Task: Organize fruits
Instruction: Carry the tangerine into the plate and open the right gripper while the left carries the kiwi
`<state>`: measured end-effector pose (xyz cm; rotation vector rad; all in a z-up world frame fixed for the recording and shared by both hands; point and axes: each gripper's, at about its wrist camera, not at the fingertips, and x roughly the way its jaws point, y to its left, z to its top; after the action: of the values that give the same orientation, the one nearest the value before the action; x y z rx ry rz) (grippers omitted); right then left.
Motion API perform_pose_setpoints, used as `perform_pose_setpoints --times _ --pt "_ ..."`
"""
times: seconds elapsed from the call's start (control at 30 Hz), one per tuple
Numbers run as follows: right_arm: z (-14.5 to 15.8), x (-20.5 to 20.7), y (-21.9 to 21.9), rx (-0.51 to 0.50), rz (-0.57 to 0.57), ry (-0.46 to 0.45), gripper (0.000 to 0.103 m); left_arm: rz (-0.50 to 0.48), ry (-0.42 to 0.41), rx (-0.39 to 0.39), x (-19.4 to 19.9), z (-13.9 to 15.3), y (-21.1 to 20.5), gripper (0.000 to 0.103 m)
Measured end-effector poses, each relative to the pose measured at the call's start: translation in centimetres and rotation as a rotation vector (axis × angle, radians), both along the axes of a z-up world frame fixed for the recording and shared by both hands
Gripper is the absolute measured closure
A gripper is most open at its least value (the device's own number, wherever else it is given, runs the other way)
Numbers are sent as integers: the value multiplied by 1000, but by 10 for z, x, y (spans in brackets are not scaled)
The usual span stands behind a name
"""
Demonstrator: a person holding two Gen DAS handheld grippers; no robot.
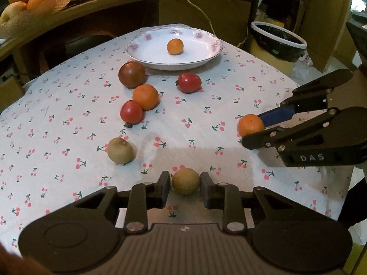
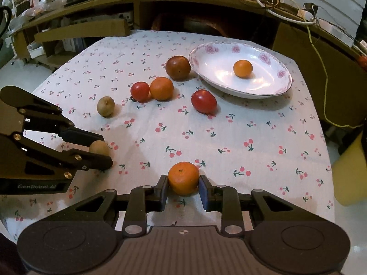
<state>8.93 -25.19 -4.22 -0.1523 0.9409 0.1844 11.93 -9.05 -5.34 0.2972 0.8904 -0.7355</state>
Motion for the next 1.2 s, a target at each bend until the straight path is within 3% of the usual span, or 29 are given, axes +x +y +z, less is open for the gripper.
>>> perform_pose_setpoints --times 0.3,0.6,0.83,1.2 --pt "0 -4 -7 29 15 -5 69 28 -36 58 -6 1 -9 62" --pt "2 -8 -10 30 18 1 77 62 -25 111 -16 5 -23 71" --pt "12 -11 -16 61 8 -22 78 66 -32 92 -17 16 -30 71" --pt "29 -1 -26 111 -39 -71 78 90 -61 7 15 42 -39 71"
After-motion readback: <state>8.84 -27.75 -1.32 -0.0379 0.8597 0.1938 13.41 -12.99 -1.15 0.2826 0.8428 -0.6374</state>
